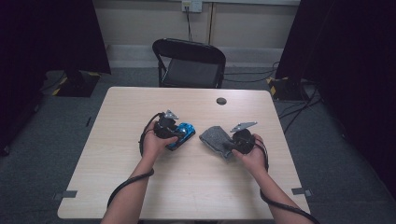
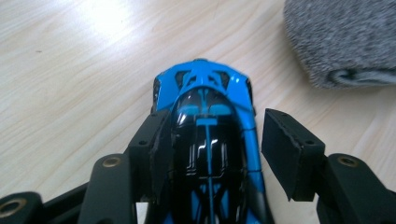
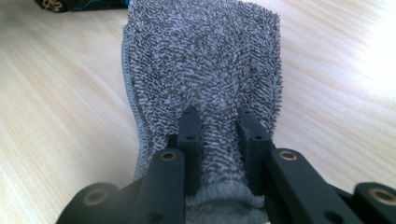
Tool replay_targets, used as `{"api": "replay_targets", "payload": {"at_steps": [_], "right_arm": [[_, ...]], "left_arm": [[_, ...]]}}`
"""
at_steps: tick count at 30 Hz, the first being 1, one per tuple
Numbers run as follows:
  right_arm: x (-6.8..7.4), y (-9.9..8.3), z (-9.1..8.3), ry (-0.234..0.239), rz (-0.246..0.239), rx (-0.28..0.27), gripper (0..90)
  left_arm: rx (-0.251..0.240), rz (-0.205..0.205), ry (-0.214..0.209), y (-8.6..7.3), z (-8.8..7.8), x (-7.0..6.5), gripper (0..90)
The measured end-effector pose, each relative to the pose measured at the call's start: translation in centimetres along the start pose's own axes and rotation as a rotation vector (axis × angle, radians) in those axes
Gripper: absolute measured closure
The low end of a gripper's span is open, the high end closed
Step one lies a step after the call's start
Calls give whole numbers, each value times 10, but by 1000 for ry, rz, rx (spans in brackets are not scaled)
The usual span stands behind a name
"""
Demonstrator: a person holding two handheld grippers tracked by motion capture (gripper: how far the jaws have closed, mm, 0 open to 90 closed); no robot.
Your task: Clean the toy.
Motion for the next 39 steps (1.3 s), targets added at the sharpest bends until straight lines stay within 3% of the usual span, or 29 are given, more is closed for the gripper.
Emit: {"api": "replay_targets", "payload": {"at_steps": [4, 6, 14, 20, 26, 29, 33, 39], "right_arm": [[7, -1, -1, 24, -21, -2, 740], [15, 1, -2, 58, -59, -21, 740], [56, 19, -1, 171, -158, -49, 741], [85, 23, 10, 256, -242, -23, 740], [102, 28, 23, 317, -296, -9, 741], [107, 34, 31, 340, -318, -8, 741], [107, 39, 43, 335, -328, 33, 741], [87, 45, 48, 300, -248, 30, 742]], "left_arm": [[-19, 45, 12, -3, 1, 1, 459], [-26, 49, 16, -4, 1, 1, 459], [-54, 32, 20, -5, 0, 1, 476], [-51, 36, 25, -6, 0, 0, 476], [-56, 34, 37, -6, -1, 0, 478], [-62, 26, 35, -6, 0, 0, 477], [-73, 24, 32, -8, -1, 0, 478], [-87, 31, 35, -9, -1, 0, 478]]}}
Point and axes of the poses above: each handheld gripper's, and its own axes: z roughly forward along the jaws, y roughly out of its top, x roughly to its left, the point moved 8 cm from there along z, roughly forward along the jaws, and after that the axes turned 6 degrees about -z, right-handed, at the moved point
